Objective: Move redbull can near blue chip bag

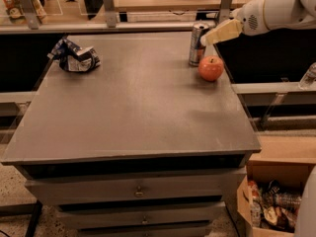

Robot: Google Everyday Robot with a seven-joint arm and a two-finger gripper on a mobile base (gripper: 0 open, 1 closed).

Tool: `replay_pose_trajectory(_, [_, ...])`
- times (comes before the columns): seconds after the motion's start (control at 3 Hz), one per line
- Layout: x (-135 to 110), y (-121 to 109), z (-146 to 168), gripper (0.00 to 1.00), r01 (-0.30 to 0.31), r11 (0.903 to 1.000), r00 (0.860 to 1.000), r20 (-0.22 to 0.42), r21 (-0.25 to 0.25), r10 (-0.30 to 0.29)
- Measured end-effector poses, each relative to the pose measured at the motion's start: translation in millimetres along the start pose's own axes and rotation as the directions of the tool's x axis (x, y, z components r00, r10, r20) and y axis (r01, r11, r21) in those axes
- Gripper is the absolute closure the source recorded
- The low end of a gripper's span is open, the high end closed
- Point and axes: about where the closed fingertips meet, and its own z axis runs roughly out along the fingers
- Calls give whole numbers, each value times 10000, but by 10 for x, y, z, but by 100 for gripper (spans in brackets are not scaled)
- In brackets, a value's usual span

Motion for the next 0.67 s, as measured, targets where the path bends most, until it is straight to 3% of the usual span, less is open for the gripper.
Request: replay_pose_trajectory(0.67, [36,-33,254,0,-90,9991,9987,491,-413,110])
